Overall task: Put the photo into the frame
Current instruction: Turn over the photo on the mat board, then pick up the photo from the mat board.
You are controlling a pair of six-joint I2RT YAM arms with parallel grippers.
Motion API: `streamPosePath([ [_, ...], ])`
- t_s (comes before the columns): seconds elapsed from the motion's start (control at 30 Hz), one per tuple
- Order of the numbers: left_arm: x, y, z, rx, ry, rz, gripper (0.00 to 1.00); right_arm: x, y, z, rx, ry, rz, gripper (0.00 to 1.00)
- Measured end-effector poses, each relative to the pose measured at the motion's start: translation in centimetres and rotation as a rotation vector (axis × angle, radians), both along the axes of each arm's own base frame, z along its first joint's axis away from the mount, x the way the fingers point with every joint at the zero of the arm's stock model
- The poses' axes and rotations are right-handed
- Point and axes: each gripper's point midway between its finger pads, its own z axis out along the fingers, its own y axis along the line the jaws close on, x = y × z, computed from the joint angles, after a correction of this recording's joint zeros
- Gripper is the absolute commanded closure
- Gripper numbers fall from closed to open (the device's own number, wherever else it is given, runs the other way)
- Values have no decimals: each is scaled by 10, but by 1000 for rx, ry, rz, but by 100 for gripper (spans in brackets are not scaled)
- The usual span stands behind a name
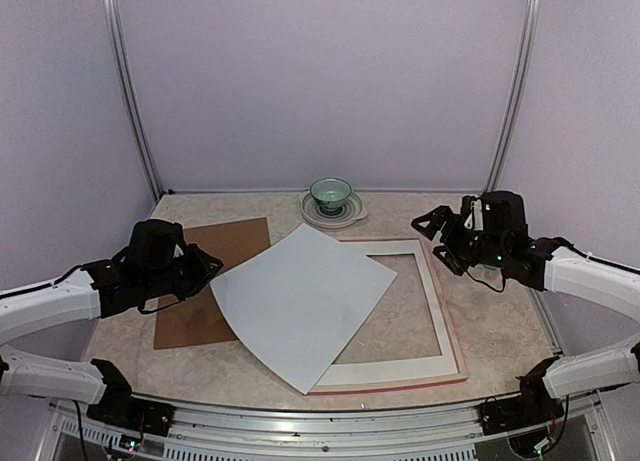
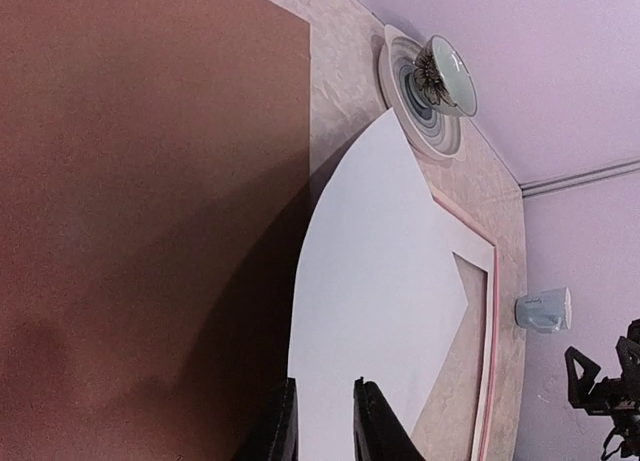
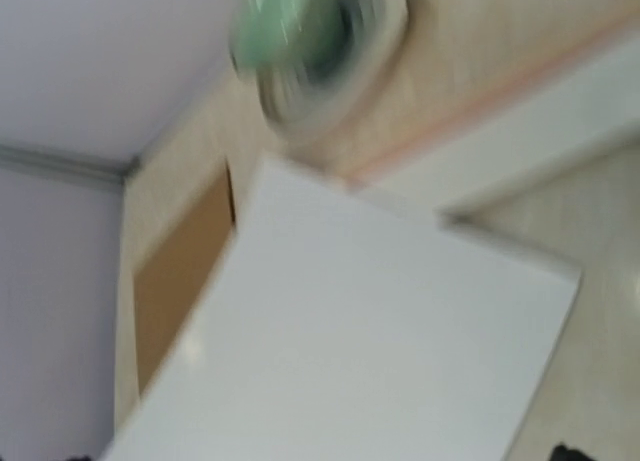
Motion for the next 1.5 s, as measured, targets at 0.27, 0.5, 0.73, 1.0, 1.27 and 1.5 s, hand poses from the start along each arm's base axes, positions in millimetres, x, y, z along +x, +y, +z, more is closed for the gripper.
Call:
streamPosePath([
  [0.27, -14, 9, -21, -10, 37, 17, 75, -21, 45, -45, 39, 154, 159, 1],
  [0.5, -24, 17, -33, 1, 53, 19, 63, -43, 69, -84, 91, 282, 234, 1],
  [0.73, -18, 26, -38, 50, 38, 42, 49, -65, 102, -112, 121, 390, 317, 5],
  [1.0, 7, 26, -75, 133, 82, 42, 49, -86, 131, -136, 162, 492, 360, 8],
  [1.27, 12, 15, -98, 156, 117, -14, 50, -97, 142, -145, 212, 542, 352, 9],
  [1.5, 14, 9, -93, 133, 95, -36, 50, -96, 149, -154, 244, 565, 337, 9],
])
